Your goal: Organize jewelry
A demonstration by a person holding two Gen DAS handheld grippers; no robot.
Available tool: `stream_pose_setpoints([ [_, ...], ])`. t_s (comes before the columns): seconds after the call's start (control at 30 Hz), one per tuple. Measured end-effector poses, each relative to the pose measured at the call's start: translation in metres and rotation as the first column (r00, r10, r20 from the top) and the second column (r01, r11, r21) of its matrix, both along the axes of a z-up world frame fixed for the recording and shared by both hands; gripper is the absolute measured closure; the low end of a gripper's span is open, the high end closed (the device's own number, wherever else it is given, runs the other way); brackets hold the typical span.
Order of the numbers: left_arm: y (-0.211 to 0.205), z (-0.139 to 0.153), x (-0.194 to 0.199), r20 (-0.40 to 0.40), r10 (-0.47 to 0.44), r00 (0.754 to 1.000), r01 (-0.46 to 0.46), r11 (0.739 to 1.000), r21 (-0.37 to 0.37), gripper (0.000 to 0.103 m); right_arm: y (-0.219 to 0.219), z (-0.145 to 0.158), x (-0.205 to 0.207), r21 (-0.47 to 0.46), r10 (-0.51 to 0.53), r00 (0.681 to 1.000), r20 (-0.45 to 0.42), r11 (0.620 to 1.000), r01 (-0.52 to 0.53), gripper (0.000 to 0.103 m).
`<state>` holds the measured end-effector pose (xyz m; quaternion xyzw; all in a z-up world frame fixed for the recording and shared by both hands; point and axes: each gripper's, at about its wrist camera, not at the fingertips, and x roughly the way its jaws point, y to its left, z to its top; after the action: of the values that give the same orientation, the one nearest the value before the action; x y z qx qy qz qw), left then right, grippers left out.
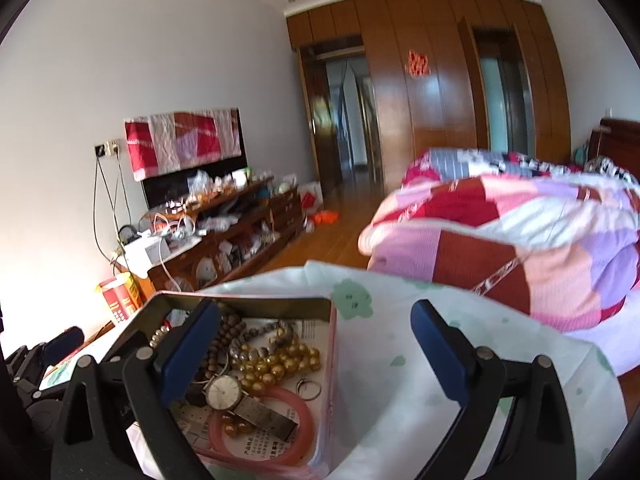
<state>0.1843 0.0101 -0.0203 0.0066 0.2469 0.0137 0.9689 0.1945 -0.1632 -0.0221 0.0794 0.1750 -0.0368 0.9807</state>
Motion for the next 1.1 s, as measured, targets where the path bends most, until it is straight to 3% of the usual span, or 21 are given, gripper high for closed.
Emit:
stream_pose_setpoints([
  [0.2, 0.0, 0.003, -0.029, 0.039, 0.008, 0.999, -0.008, 1.0, 0.016, 0.025, 0.008, 0.004, -0.026, -0.069, -0.025, 0.999, 0.044, 0.997, 0.028, 0.003],
  [0.6, 0.01, 0.005, -0.084, 0.085, 0.038, 0.996, -0.035, 0.999, -0.027, 0.025, 0.004, 0.007, -0.079, 0.0, -0.026, 0.996, 0.086, 1.0, 0.026, 0.003],
  [0.8, 0.016, 0.012, -0.096, 0.144, 0.055, 0.988, -0.046, 0.997, -0.069, 0.025, 0.004, 0.007, -0.098, 0.013, -0.017, 0.993, 0.118, 1.0, 0.015, 0.003],
  [0.93, 0.016, 0.01, -0.094, 0.133, 0.062, 0.989, -0.053, 0.996, -0.073, 0.025, 0.002, 0.009, -0.109, 0.02, -0.025, 0.987, 0.161, 1.0, 0.022, 0.0],
  [1.1, 0.014, 0.008, -0.094, 0.125, 0.051, 0.991, -0.043, 0.997, -0.069, 0.025, 0.0, 0.008, -0.105, 0.03, -0.025, 0.989, 0.146, 0.999, 0.021, 0.0],
])
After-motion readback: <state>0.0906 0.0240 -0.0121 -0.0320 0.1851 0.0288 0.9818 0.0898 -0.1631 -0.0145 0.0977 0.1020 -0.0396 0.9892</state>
